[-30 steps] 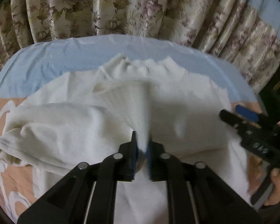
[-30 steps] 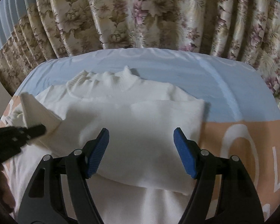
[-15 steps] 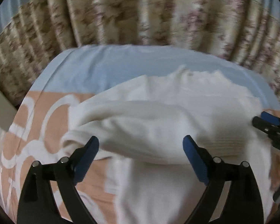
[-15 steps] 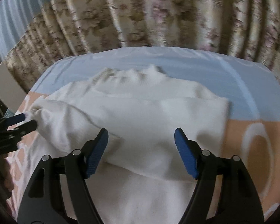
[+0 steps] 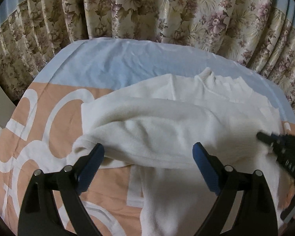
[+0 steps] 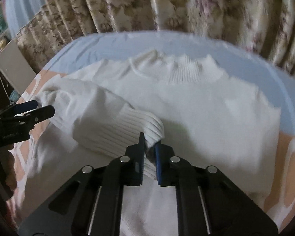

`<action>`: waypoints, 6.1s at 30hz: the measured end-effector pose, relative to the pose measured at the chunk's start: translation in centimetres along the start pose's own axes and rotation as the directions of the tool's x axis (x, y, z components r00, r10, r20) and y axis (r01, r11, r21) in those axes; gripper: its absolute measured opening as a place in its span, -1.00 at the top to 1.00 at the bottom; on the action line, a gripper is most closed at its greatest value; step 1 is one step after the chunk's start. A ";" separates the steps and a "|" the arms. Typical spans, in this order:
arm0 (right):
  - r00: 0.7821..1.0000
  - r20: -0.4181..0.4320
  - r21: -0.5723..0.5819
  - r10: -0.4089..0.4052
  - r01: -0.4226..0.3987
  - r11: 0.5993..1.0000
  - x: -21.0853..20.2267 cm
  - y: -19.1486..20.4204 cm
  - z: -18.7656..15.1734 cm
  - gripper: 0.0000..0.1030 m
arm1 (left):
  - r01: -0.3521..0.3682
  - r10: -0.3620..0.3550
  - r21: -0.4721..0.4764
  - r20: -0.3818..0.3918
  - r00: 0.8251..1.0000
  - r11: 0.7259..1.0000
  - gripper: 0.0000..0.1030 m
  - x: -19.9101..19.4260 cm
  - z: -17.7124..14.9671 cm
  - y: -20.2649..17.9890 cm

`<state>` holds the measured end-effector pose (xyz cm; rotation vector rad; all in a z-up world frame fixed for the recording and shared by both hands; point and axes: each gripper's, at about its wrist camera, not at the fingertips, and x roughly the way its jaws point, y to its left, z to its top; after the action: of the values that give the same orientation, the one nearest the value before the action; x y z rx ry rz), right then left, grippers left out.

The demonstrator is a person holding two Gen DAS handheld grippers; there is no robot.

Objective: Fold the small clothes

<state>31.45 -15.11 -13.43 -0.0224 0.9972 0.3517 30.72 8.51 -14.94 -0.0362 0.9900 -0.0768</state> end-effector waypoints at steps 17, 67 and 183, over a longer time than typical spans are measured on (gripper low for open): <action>1.000 -0.008 0.383 -0.001 0.004 0.924 -4.0 -14.1 -1.9 0.81 | 0.055 -0.058 -0.083 -0.042 0.997 0.995 -0.79 0.1 2.8 3.3; 0.999 0.032 0.450 0.040 -0.050 0.892 -6.6 -15.5 -4.1 0.75 | 0.127 -0.119 0.083 -0.091 0.989 0.988 0.87 6.3 8.1 -0.3; 0.993 0.103 0.080 -0.059 0.051 0.995 -4.0 -7.5 -5.5 -0.48 | 0.052 -0.052 0.044 -0.023 0.998 0.998 -0.96 0.1 -1.8 -4.1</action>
<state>27.28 -24.33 -14.20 0.0385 0.9033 0.2610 29.11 4.47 -15.75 -0.0206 1.0086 -0.1471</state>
